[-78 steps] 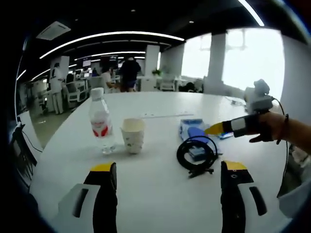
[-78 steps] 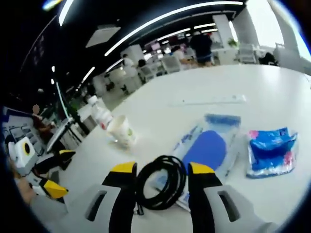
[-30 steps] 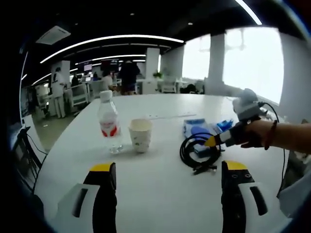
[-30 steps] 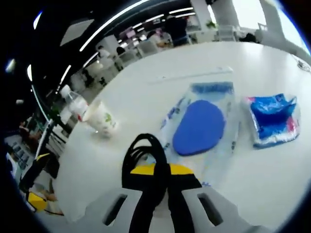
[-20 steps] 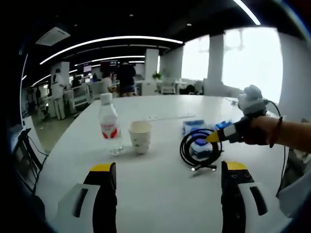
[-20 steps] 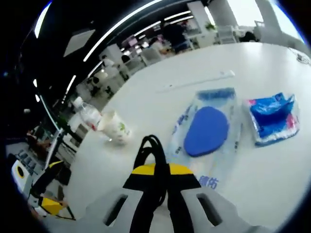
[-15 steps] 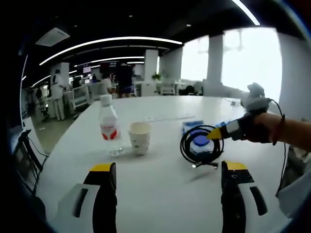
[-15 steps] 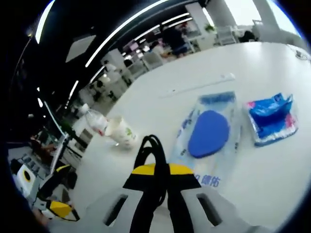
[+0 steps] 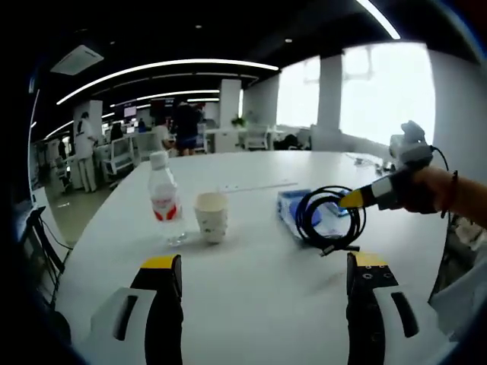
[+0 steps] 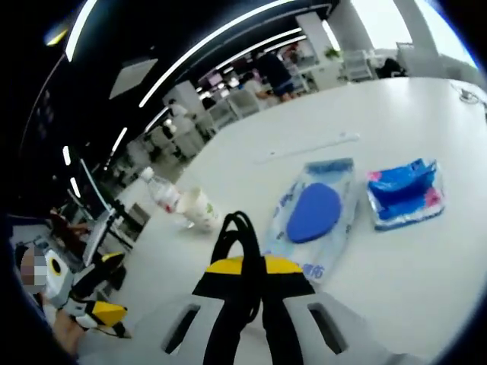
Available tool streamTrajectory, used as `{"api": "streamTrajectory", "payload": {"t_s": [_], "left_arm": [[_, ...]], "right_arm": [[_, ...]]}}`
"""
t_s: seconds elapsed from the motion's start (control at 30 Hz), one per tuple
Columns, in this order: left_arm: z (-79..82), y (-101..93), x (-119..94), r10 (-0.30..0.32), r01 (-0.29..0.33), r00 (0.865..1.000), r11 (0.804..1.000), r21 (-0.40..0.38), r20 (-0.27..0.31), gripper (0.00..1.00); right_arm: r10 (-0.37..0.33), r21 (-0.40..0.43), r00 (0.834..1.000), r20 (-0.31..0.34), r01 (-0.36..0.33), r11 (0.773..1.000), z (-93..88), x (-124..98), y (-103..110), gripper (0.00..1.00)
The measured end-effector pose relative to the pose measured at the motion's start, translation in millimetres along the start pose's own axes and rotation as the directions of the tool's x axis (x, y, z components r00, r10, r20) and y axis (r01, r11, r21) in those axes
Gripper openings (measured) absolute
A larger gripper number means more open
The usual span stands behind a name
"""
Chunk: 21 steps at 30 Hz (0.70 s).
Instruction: Arrange the tabletop items into an orderly group along one side of the table until the central work area is clear of visible clutter.
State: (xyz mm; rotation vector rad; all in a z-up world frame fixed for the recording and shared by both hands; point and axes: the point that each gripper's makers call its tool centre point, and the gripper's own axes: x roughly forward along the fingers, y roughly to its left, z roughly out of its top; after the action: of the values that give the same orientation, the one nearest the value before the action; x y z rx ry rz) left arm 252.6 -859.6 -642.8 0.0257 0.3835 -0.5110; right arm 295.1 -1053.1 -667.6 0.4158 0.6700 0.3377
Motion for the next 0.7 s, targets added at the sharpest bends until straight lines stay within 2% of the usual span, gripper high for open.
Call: {"api": "streamTrajectory", "payload": {"t_s": [0.13,0.27,0.7], "left_arm": [[-2.6,1.4,0.6,0.004,-0.004,1.000,1.000,0.006,-0.012,0.89],[1.3,1.3,-0.2,0.002,-0.002,1.000,1.000,0.004,0.005,0.89],[-0.7,-5.0,1.9,-0.017,0.017,1.000,1.000,0.020,-0.015,0.88]], "right_arm": [[0.006,0.010,1.000,0.011,-0.006,1.000,2.3,-12.1,-4.3,0.03],[-0.001,0.021,1.000,0.016,0.001,1.000,0.3,-26.1,-7.1,0.03],[-0.030,0.054,0.999,0.018,0.029,0.998,-15.8,-60.0,-27.1,0.03]]}}
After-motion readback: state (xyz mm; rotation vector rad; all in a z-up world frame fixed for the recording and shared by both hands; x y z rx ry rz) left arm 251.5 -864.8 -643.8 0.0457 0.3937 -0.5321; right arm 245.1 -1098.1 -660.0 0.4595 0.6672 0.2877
